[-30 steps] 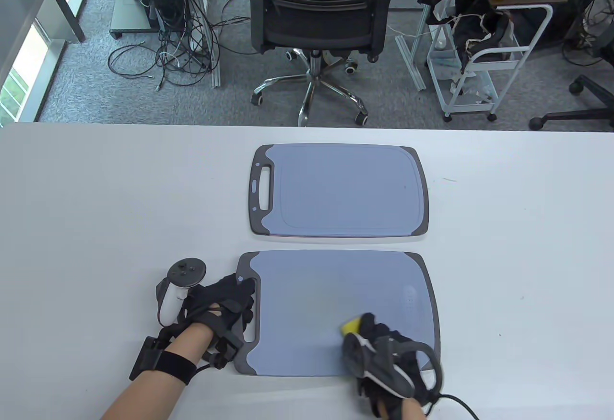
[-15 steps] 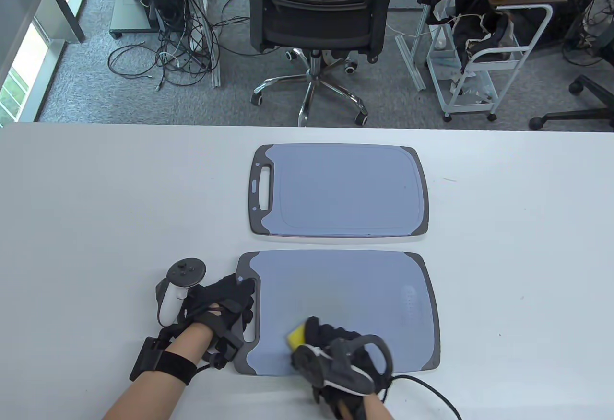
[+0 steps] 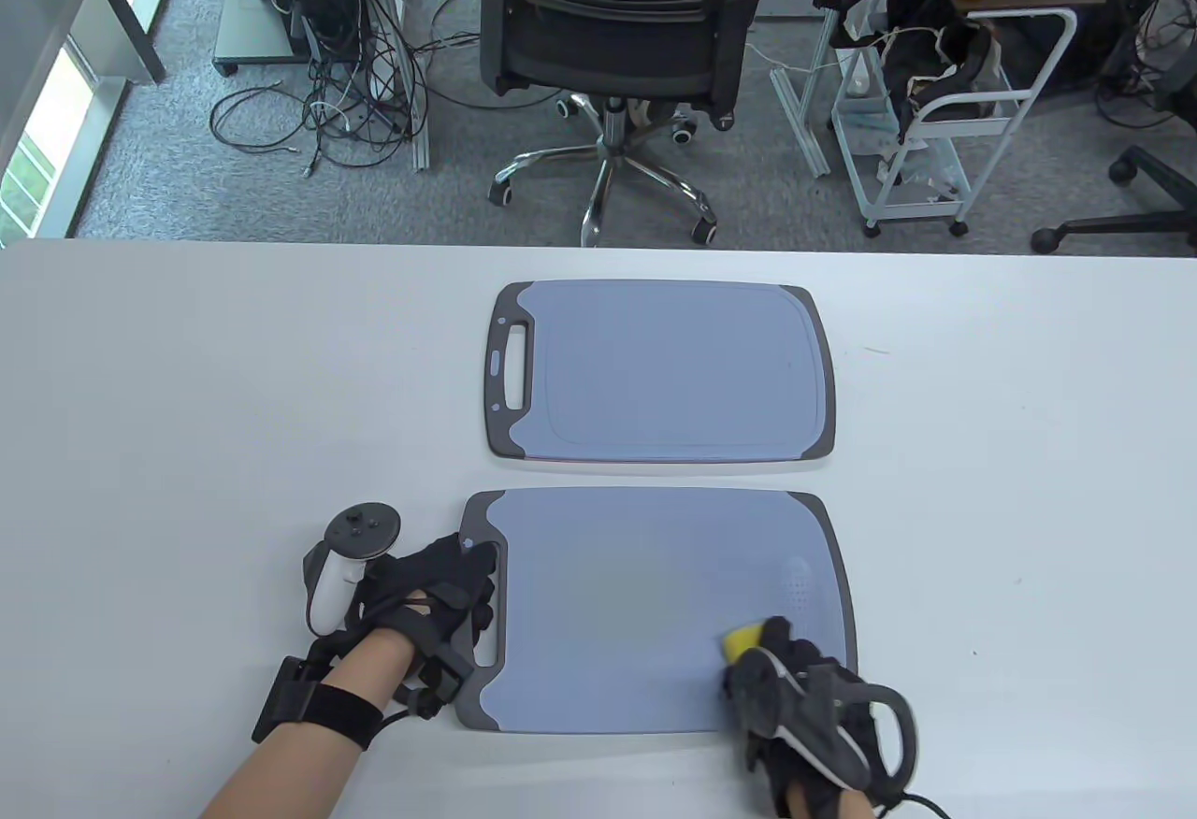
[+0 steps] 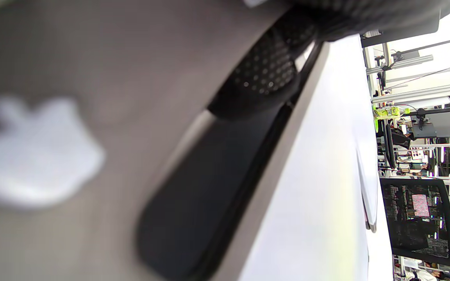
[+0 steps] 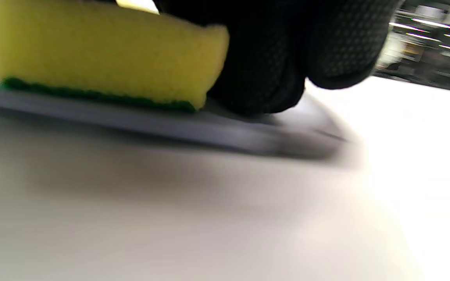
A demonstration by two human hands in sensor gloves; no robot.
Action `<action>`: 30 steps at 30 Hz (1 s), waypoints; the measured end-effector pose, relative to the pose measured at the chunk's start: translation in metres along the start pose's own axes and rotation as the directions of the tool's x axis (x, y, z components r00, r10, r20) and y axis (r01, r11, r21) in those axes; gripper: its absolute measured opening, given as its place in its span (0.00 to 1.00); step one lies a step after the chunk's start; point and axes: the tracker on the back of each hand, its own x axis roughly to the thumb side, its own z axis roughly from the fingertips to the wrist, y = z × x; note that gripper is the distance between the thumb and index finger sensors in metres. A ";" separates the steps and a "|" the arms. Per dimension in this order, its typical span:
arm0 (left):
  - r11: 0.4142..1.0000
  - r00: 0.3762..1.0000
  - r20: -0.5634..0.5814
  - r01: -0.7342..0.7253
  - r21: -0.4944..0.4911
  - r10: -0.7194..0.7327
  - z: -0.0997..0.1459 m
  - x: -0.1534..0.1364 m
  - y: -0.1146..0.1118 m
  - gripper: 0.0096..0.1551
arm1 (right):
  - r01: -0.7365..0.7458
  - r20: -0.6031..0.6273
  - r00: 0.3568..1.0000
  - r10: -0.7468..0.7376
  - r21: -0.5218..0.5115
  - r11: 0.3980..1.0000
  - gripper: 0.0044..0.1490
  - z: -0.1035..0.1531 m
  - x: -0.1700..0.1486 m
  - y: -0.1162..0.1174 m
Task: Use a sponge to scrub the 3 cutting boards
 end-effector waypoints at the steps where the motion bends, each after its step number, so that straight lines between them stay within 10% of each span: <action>1: 1.000 1.000 0.000 0.002 0.000 -0.002 0.000 0.000 0.000 0.29 | -0.006 -0.027 1.000 0.006 -0.006 1.000 0.48 0.000 -0.009 0.001; 5: 1.000 1.000 0.000 0.007 0.004 -0.007 0.000 0.000 0.000 0.29 | 0.022 0.094 0.995 -0.018 -0.040 0.999 0.48 0.004 0.017 -0.002; 11: 1.000 1.000 0.005 0.010 0.001 -0.010 0.000 0.000 0.000 0.29 | 0.035 0.596 0.801 0.055 -0.139 0.990 0.51 0.047 0.194 -0.023; 15: 1.000 1.000 0.007 -0.011 -0.007 0.011 -0.001 -0.001 0.001 0.29 | -0.051 0.676 0.704 0.219 -0.259 0.965 0.51 0.066 0.246 -0.029; 21: 1.000 1.000 0.003 -0.018 -0.015 0.018 -0.001 -0.001 0.001 0.29 | -0.046 0.561 0.817 0.134 -0.169 0.985 0.51 0.041 0.169 -0.019; 30: 0.991 0.993 -0.048 -0.108 -0.077 0.105 -0.004 -0.005 0.004 0.28 | -0.028 0.016 0.999 0.029 -0.036 0.999 0.50 0.005 -0.061 0.010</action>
